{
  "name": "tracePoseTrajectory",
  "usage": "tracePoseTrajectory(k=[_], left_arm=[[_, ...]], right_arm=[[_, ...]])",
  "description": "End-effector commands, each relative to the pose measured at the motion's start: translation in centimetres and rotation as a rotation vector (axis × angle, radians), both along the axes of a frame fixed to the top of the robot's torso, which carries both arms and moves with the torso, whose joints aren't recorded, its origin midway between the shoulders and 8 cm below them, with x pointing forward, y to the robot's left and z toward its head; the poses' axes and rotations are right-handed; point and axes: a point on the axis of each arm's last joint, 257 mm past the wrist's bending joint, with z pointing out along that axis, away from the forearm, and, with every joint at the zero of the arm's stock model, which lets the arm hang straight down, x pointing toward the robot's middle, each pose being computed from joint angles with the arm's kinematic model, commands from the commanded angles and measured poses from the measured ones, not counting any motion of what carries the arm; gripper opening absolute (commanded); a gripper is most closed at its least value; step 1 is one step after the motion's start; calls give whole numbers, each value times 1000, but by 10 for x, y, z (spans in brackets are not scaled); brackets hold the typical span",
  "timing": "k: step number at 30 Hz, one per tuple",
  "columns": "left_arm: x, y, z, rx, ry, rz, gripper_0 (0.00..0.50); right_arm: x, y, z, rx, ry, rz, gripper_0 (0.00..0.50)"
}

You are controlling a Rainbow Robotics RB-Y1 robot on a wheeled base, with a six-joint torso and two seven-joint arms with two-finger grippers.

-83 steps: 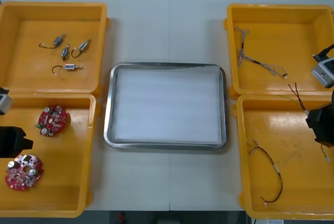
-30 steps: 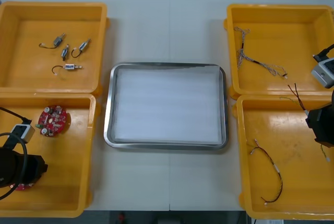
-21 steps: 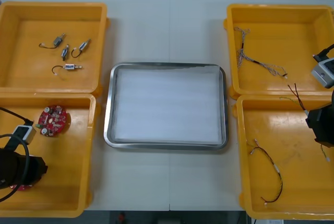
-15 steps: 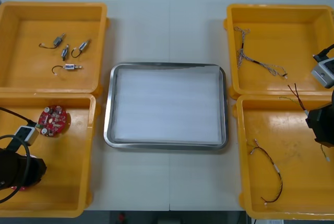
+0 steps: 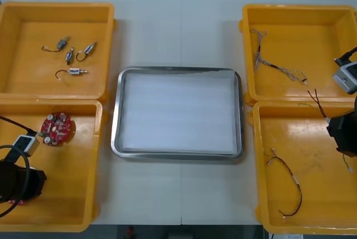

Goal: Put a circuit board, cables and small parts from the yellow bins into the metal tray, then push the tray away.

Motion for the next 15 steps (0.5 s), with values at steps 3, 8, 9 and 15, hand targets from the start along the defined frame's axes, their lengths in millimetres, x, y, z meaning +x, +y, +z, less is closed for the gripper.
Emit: tracePoseTrajectory(k=[3,8,9,15], left_arm=[[1,7,11,67,22,-90,0],[12,8,35,80,18,-87,0],[13,9,40,83,20,-84,0],[29,8,68,89,-4,-77,0]], right_arm=[[-2,6,5,-19,-21,30,0],[-2,6,5,-18,-21,29,0],[-2,6,5,-18,-20,28,0],[-2,7,5,-17,-19,31,0]])
